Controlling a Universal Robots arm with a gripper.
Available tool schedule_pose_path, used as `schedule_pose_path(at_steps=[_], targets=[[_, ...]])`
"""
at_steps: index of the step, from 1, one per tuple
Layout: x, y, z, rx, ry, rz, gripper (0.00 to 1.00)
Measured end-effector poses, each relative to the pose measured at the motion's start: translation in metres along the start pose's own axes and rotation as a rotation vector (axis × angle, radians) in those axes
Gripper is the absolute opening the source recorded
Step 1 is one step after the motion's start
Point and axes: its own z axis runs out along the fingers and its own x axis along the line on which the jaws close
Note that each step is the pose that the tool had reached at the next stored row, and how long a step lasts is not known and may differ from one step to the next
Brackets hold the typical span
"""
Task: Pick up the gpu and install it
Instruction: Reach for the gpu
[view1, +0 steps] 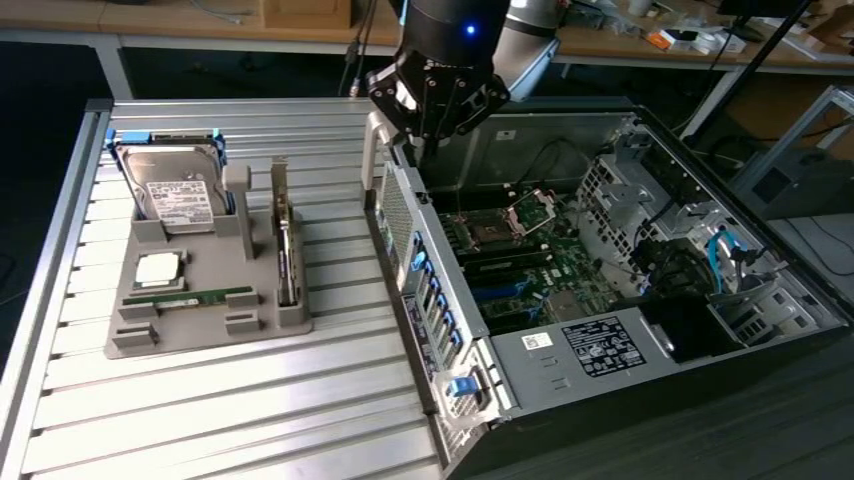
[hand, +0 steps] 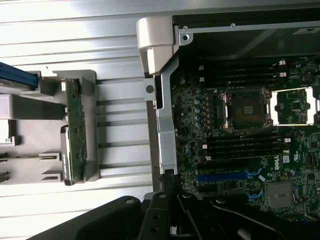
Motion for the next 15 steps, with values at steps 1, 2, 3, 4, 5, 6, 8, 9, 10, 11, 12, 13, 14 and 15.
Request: schedule_pose_path(at_steps=[1,2,3,4,5,6,8,9,10,11,12,13,14,15], targets=[[0.0004,0.0,0.0,0.0,0.0,0.0,0.11],[0.0008,-0.0001,0.0,0.0,0.0,0.0,0.11],[0.0015,-0.0001,0.0,0.0,0.0,0.0,0.11],[0.0022,-0.0002,-0.0001,0.0,0.0,0.0,0.11],[0.0029,-0.0002,-0.0001,0.0,0.0,0.0,0.11],[0.0035,-0.0003,-0.0001,0.0,0.0,0.0,0.11],[0.0044,-0.0003,-0.0001,0.0,0.0,0.0,0.11],[0.0048,-0.0004,-0.0001,-0.0001,0.0,0.0,0.11],[0.0051,-0.0004,-0.0001,-0.0001,0.0,0.0,0.11],[0.0055,-0.0004,-0.0001,0.0,0.0,0.0,0.11],[0.0059,-0.0005,-0.0001,0.0,0.0,0.0,0.11],[0.0062,-0.0005,-0.0002,0.0,0.0,0.0,0.11],[0.0068,-0.0005,-0.0002,0.0,0.0001,0.0,0.11],[0.0073,-0.0006,-0.0002,0.0,0.0,0.0,0.11]])
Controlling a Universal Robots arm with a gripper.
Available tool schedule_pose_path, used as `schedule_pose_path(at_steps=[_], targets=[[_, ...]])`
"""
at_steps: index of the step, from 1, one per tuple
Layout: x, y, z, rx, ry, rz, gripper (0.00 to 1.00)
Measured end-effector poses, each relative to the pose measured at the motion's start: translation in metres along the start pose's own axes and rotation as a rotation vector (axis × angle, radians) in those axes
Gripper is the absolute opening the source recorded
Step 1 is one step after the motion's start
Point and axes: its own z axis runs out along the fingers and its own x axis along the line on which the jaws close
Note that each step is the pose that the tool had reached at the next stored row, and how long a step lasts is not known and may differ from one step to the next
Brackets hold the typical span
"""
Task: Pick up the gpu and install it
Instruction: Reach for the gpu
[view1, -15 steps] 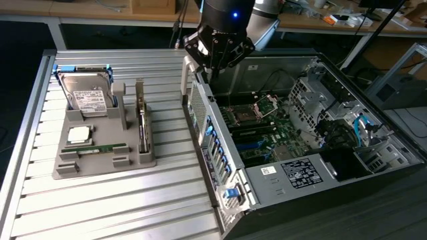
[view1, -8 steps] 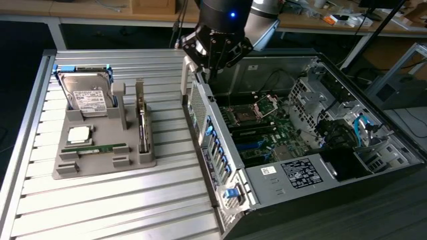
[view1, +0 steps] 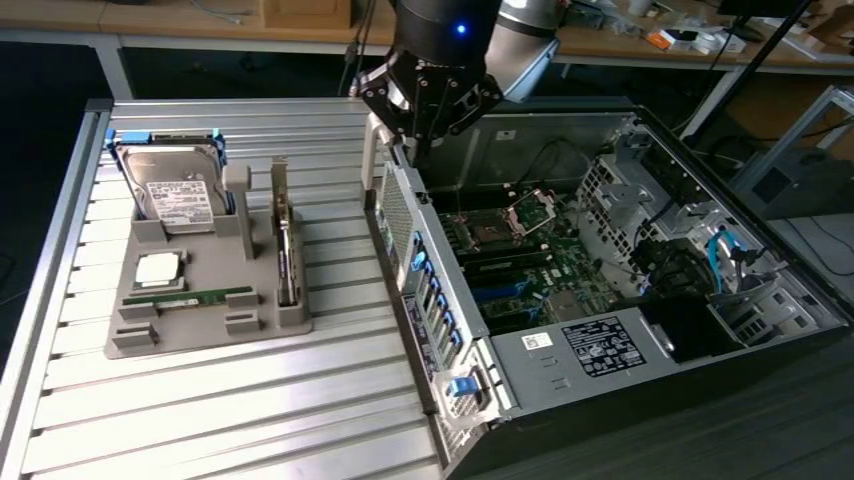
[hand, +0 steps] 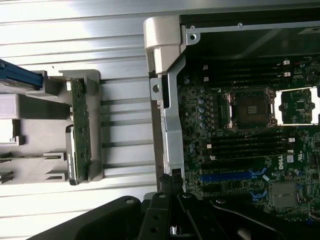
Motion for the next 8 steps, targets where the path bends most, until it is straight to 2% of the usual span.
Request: schedule_pose_path(at_steps=[8], targets=[[0.0023,-0.0002,-0.0001,0.0,0.0,0.0,0.11]])
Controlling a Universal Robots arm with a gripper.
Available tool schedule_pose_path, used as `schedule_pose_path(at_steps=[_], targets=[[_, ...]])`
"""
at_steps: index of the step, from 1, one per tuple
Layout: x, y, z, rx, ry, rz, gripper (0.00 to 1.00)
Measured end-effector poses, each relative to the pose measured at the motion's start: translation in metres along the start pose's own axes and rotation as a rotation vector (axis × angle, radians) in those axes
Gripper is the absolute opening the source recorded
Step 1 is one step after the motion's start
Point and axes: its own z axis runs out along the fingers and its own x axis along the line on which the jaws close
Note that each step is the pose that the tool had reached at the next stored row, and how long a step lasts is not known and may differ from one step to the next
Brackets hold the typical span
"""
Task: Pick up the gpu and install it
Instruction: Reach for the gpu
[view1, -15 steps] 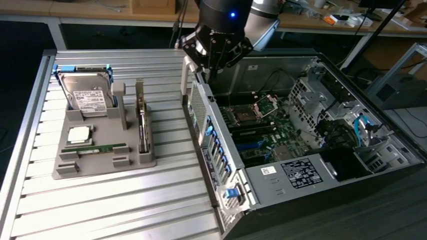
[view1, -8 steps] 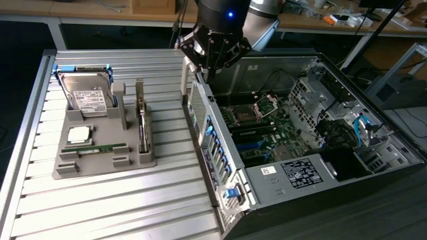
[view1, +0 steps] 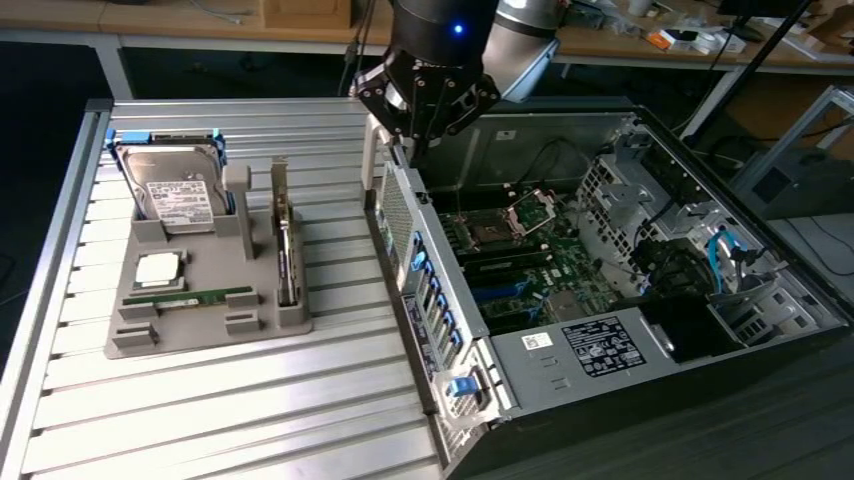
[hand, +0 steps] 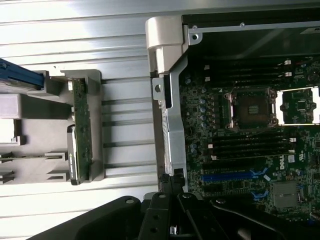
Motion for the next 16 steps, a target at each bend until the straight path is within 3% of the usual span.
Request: schedule_pose_path(at_steps=[16], targets=[[0.0078,-0.0006,-0.0002,0.0,0.0001,0.0,0.11]])
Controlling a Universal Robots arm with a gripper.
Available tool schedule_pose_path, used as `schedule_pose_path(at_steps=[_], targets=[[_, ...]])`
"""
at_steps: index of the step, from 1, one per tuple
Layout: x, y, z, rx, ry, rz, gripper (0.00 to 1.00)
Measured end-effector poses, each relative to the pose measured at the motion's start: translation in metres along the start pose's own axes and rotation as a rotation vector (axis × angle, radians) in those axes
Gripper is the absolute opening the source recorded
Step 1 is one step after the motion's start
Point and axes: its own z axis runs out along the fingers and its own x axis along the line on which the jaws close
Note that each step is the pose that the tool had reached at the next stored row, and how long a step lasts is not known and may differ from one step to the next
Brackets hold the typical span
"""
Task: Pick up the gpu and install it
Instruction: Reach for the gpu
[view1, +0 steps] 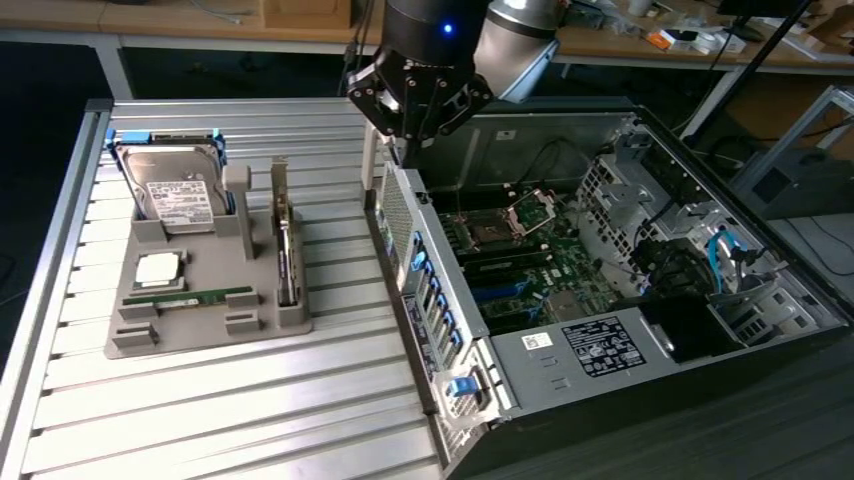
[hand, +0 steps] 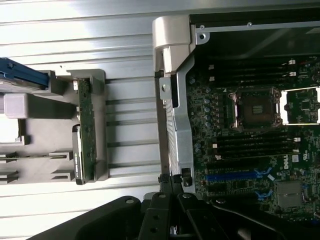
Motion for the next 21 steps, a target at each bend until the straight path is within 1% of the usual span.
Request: schedule_pose_path(at_steps=[17,18,21], targets=[[0.008,-0.0006,-0.0002,0.0,0.0,0.0,0.11],[0.011,-0.0009,-0.0003,-0.0001,-0.0001,0.0,0.11],[0.013,-0.001,-0.0004,0.0,0.0,0.0,0.11]])
